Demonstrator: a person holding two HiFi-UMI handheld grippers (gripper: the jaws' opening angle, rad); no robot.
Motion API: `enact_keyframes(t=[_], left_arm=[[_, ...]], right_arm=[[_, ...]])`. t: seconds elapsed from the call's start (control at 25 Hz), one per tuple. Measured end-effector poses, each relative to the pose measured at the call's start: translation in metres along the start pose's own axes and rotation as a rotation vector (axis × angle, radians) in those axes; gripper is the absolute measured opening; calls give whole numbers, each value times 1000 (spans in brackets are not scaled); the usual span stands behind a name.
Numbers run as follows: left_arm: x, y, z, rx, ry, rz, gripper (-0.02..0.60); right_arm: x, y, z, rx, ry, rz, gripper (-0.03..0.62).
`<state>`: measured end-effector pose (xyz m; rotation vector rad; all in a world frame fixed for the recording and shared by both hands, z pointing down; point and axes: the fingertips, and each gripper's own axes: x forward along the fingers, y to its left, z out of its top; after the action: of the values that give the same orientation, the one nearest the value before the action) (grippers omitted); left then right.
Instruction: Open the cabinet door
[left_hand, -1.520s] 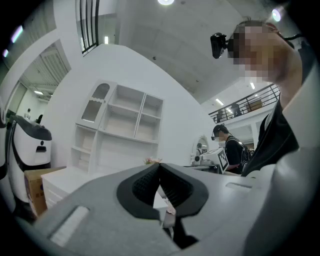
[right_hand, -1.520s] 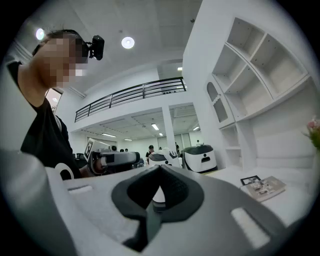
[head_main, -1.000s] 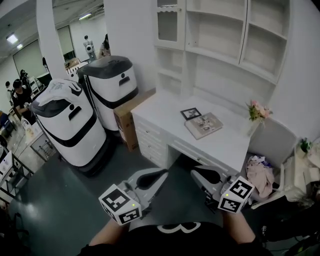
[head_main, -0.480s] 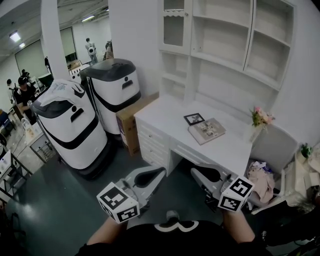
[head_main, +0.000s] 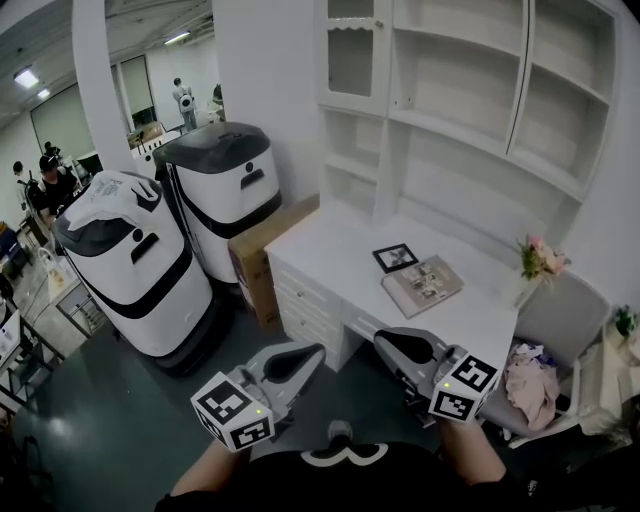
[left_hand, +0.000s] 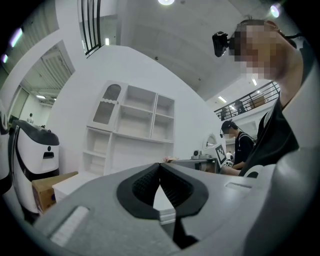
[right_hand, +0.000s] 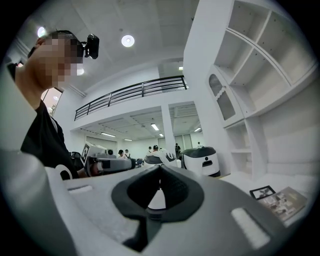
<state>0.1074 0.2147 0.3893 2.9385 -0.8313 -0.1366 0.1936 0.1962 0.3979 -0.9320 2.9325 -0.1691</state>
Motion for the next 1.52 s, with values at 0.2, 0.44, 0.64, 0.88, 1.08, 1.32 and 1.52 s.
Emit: enact_keyframes(t=[0.2,0.44,0.64,0.88,1.08,1.32,1.52], left_arm=[[56,79,0,-32,12,40,3],[134,169,16,-39,-14,32,3],[183,212,37,23,-25,12,3],[222,249,71,131,-72,1,3],[254,270,95,189,-109,-60,3],[302,314,129,203,-165,-169,3],[338,359,175,279,-225,-245,2]], right_arm=[[50,-82,11,20,-5,26,3],[102,-185,34,20,-13,23,3],[125,-245,59,-34,-22,1,3],[140,-288,85,-113,-34,-30,3],[150,-322,109,-211,-32,-89,3],[171,-363,151,-273,-69,-167,3],[199,-398,189,-334,-91,-231,3]])
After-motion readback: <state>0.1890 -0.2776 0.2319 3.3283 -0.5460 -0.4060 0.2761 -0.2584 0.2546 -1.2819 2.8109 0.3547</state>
